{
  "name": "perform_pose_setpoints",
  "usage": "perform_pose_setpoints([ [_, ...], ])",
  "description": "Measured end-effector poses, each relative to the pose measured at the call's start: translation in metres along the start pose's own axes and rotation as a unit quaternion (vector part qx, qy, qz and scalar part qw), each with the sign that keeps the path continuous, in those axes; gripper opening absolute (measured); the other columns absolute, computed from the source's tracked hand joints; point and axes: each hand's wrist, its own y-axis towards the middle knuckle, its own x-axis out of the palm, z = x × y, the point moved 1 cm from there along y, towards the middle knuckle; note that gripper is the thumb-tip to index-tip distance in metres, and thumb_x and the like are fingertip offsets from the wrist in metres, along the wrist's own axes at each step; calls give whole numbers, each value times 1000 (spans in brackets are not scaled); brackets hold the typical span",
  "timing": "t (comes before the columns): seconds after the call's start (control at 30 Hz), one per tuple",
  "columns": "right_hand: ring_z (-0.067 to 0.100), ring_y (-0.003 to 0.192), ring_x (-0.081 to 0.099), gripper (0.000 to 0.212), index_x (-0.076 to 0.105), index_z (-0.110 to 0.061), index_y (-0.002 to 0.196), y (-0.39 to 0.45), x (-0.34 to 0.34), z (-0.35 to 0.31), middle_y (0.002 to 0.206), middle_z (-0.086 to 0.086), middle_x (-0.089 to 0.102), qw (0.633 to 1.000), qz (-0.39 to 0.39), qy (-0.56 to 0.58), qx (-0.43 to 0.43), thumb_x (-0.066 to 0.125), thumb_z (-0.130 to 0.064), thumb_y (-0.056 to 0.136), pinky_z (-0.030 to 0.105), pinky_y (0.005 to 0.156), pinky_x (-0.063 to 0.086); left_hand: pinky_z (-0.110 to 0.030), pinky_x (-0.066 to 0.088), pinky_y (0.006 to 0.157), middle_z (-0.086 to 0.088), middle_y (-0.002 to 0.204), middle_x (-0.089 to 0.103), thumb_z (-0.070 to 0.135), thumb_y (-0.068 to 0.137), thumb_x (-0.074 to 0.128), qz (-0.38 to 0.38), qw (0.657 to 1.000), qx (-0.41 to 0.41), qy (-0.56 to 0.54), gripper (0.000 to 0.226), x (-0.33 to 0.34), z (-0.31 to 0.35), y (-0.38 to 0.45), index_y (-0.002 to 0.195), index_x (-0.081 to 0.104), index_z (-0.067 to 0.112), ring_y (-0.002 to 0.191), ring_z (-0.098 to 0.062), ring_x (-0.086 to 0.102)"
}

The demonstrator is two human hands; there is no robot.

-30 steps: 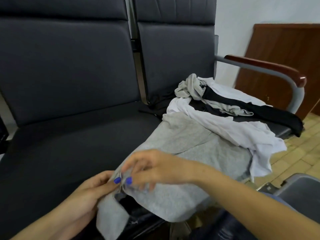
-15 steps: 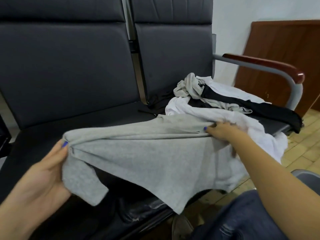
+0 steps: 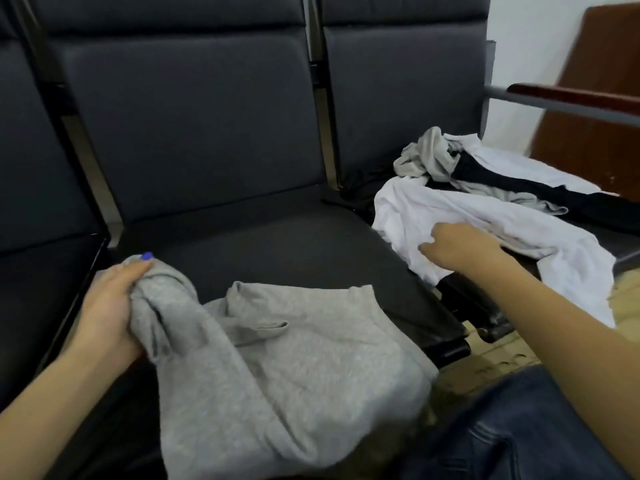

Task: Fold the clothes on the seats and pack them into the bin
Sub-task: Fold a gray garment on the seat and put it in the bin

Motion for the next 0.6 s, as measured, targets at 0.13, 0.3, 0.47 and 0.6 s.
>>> perform_pose_setpoints([
  [0.13, 21, 122, 48, 49, 47, -18, 136, -35, 14, -59, 136, 3, 49, 962, -142, 90, -215, 57, -38, 92, 26, 94, 38, -33, 48, 64, -1, 79, 60, 13, 88, 60, -3, 997, 6, 83, 11, 26, -10, -2, 79, 57, 19, 77, -16, 60],
  [0.3, 30, 137, 29, 65, 15, -22, 151, -54, 54, -112, 151, 9, 27, 929, -213, -37, -301, 45, -42, 97, 40, 111, 29, -27, 47, 63, -1, 77, 57, -8, 81, 44, -28, 994, 5, 105, 23, 28, -4, -12, 78, 55, 12, 72, -13, 57],
  [0.47, 34, 129, 39, 57, 22, -18, 148, -38, 72, -137, 144, 13, 33, 933, -155, -90, -312, 37, -43, 100, 41, 99, 37, -28, 47, 65, 1, 82, 59, -4, 84, 50, 9, 986, 36, 162, 20, 19, 1, -14, 81, 56, 15, 77, -13, 58],
  [0.6, 30, 115, 53, 50, 24, -24, 148, -23, 82, -157, 135, 10, 50, 916, -188, -79, -344, 37, -36, 101, 37, 94, 44, -30, 51, 74, 0, 102, 63, 0, 83, 63, 35, 976, 40, 213, 26, 4, 1, -12, 102, 59, 18, 94, -15, 61],
])
